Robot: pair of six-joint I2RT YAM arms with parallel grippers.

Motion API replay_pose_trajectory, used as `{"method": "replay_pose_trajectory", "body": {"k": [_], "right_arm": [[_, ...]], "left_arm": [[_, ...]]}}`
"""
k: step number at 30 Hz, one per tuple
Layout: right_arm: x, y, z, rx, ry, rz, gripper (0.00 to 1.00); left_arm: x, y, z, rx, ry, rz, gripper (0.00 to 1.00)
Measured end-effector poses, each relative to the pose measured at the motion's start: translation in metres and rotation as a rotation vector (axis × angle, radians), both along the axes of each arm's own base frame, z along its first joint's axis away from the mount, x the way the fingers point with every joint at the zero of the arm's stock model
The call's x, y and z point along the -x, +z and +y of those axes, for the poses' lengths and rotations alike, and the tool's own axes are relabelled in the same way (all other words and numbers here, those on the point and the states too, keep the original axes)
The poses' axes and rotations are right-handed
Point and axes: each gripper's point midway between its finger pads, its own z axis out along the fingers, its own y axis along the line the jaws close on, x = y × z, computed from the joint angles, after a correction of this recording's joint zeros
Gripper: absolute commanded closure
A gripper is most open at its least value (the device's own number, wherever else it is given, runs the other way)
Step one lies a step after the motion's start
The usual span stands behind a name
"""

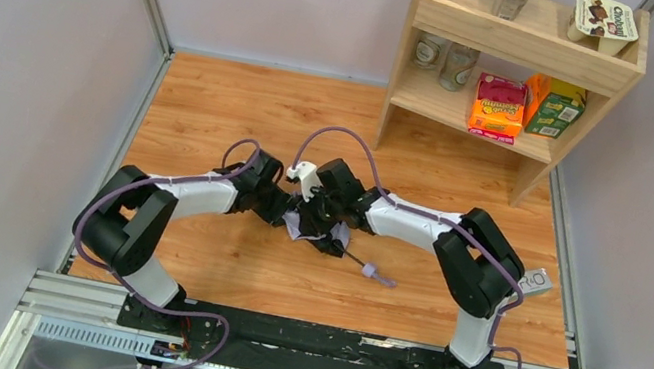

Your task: Put away the umbrella

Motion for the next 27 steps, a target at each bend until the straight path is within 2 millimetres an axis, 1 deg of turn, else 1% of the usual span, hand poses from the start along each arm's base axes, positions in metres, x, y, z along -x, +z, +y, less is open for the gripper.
{"method": "replay_pose_trajectory", "body": {"k": [1,2,3,6,8,9,10,11,12,14,18,19,22,24,25,26,27], "right_arm": [[0.001,-0.001,0.000,0.009,0.005,-0.009,0.99],[0.002,-0.001,0.001,0.022,0.010,-0.024,0.94],[0.003,-0.001,0.001,0.035,0.011,-0.044,0.86],[0.005,0.000,0.001,0.073,-0.007,-0.086,0.54],[0.008,0.002,0.000,0.093,-0.020,-0.101,0.29],[0.008,0.004,-0.002,0.103,-0.030,-0.104,0.22],[0.018,0.007,-0.002,0.122,-0.020,-0.103,0.15],[0.024,0.009,-0.003,0.137,-0.025,-0.104,0.11],[0.031,0.012,-0.006,0.161,-0.023,-0.114,0.08],[0.041,0.017,-0.009,0.198,-0.021,-0.148,0.06],[0.043,0.021,-0.009,0.250,-0.023,-0.242,0.06],[0.041,0.019,-0.010,0.264,-0.030,-0.260,0.06],[0.023,0.009,-0.014,0.318,-0.081,-0.341,0.09],[0.012,-0.004,-0.017,0.359,-0.111,-0.379,0.16],[0.007,-0.004,-0.015,0.356,-0.129,-0.396,0.23],[0.001,-0.001,-0.011,0.340,-0.153,-0.424,0.31],[-0.002,0.000,-0.011,0.339,-0.161,-0.435,0.47]], "left_arm": [[0.000,0.000,0.000,0.009,-0.001,0.006,0.85],[0.000,0.000,0.000,0.011,0.001,0.009,0.93],[0.000,0.000,0.000,0.016,0.003,0.011,1.00],[-0.001,0.003,-0.001,0.034,0.010,0.013,1.00],[0.000,0.003,-0.002,0.038,-0.002,0.014,1.00],[0.000,0.003,-0.002,0.037,-0.006,0.014,1.00],[0.001,0.003,-0.002,0.036,-0.010,0.016,1.00],[0.001,0.003,-0.002,0.037,-0.014,0.020,1.00],[0.002,0.003,-0.003,0.037,-0.019,0.024,1.00],[0.003,0.002,-0.003,0.040,-0.026,0.029,1.00],[0.005,0.002,-0.003,0.040,-0.031,0.034,1.00],[0.005,0.002,-0.003,0.040,-0.031,0.036,1.00],[0.007,0.002,-0.002,0.037,-0.031,0.043,1.00],[0.009,0.002,-0.001,0.033,-0.031,0.051,1.00],[0.011,0.002,0.000,0.031,-0.031,0.056,1.00],[0.012,0.002,0.000,0.029,-0.031,0.060,1.00],[0.013,0.002,0.000,0.026,-0.030,0.062,1.00]]}}
